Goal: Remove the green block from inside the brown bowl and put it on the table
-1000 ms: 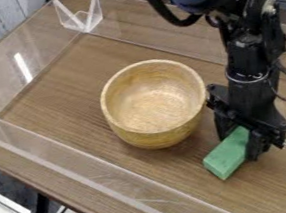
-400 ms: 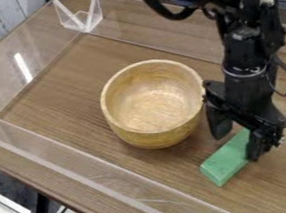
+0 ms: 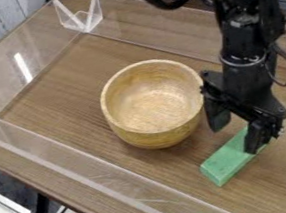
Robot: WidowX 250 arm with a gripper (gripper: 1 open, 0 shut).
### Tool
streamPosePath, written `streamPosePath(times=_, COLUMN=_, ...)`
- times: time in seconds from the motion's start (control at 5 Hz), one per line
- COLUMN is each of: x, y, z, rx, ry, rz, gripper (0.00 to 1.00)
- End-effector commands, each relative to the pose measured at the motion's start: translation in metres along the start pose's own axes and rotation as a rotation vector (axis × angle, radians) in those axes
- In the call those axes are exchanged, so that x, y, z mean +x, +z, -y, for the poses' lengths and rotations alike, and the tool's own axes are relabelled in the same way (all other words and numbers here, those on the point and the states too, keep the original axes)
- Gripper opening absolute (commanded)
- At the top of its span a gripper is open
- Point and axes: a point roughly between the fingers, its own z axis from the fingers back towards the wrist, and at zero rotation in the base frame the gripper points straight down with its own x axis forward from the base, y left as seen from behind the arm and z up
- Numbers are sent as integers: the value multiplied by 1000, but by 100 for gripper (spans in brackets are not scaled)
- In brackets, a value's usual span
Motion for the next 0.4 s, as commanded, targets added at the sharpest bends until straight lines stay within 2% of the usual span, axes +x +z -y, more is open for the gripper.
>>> streamPosePath(times=0.0, x=14, y=28, z=-3, rx=15, ry=6, rz=96, gripper=100)
streamPosePath(times=0.2, x=14, y=35, z=-4, rx=20, ry=8, rz=110, gripper=100)
